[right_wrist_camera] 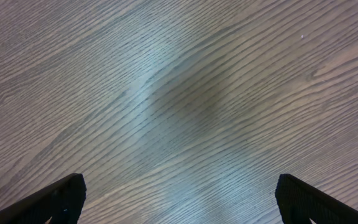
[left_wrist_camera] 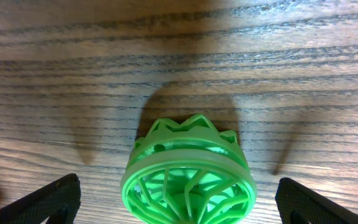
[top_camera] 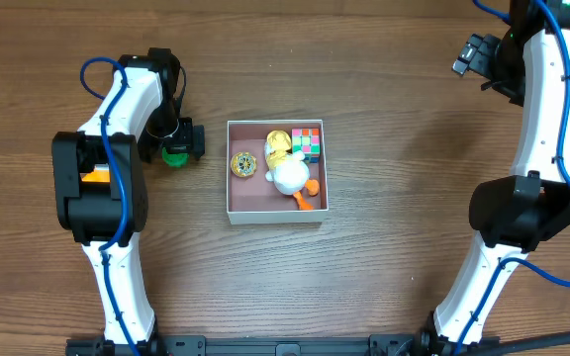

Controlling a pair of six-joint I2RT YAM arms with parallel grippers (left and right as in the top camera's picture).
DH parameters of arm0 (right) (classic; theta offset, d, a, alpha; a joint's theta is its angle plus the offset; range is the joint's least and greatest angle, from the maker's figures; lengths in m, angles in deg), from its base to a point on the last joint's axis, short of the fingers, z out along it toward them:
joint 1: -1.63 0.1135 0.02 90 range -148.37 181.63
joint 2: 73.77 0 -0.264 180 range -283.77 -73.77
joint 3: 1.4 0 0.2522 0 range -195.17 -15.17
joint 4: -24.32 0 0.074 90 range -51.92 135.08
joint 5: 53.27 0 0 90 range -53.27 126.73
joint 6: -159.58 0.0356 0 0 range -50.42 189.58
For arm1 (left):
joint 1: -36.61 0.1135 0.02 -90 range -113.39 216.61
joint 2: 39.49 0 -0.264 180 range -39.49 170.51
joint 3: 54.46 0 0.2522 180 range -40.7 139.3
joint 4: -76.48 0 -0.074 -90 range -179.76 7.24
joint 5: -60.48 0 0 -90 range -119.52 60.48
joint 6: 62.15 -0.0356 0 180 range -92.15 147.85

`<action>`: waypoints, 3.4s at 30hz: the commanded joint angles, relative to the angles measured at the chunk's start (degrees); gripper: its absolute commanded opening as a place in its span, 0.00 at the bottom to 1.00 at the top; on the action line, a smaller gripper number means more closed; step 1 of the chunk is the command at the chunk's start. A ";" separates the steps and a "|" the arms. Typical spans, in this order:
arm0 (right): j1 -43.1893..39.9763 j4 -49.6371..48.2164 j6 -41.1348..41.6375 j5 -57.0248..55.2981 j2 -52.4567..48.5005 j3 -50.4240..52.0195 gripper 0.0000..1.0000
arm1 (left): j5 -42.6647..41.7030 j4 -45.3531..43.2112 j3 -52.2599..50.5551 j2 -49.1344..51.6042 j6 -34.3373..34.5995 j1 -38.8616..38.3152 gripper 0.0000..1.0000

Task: Pack container
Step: 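Close the left gripper on the green lattice ball and lift it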

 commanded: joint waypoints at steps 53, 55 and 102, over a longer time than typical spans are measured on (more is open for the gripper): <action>-0.07 -0.31 0.24 -0.81 1.25 0.15 1.00 | -2.23 0.61 -0.22 4.46 1.42 0.31 1.00; -0.07 -0.31 0.24 -0.81 1.25 0.15 1.00 | -2.23 0.22 -0.22 4.46 1.42 0.31 1.00; -0.07 -0.31 0.24 -0.81 1.25 0.15 1.00 | -2.64 -1.05 -0.20 4.46 0.72 3.30 0.49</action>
